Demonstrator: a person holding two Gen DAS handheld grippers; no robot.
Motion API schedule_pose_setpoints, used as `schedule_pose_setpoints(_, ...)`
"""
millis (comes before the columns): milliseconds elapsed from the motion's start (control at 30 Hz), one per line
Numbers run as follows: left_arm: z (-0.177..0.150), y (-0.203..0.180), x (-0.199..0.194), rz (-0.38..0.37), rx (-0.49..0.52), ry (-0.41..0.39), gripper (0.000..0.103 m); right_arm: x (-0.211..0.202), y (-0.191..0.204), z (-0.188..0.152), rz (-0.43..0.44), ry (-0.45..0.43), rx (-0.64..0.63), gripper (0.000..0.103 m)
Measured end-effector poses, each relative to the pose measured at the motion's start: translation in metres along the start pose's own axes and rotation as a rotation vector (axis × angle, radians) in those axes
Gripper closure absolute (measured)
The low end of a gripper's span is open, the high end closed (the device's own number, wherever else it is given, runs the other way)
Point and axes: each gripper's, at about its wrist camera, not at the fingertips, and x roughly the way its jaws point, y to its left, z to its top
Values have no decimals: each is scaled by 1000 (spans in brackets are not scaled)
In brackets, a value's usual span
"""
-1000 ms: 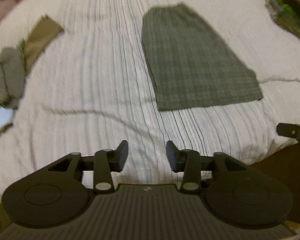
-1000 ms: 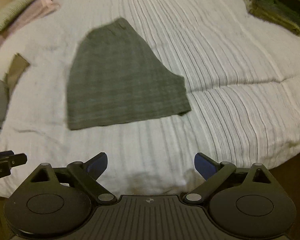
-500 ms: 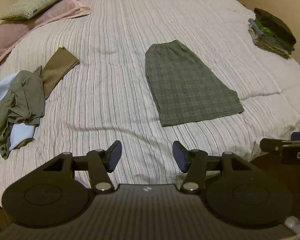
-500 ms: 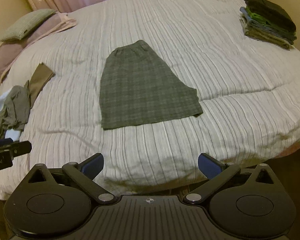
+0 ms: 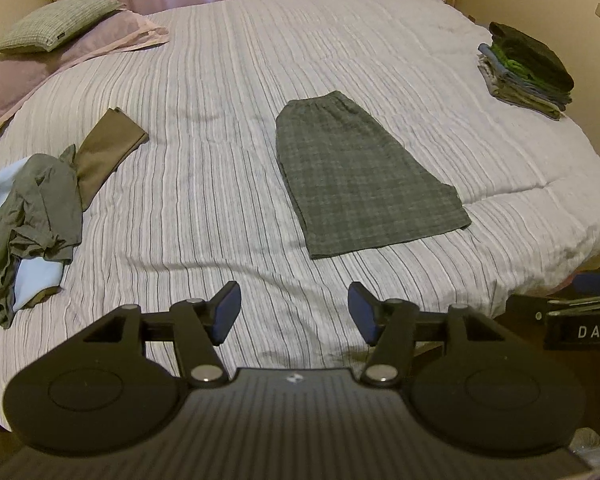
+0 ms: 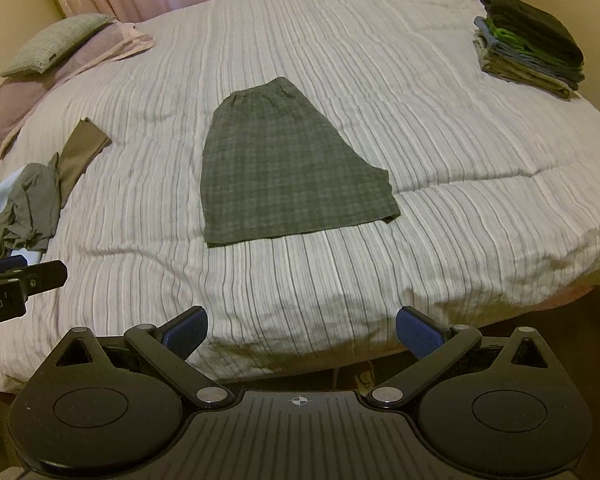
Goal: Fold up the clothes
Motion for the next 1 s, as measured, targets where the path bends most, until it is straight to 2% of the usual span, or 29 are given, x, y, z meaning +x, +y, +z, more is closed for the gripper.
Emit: schedule_pose_setpoints(1000,11,6,16,-28,10,32,46,10,4,9,-21,31,0,0)
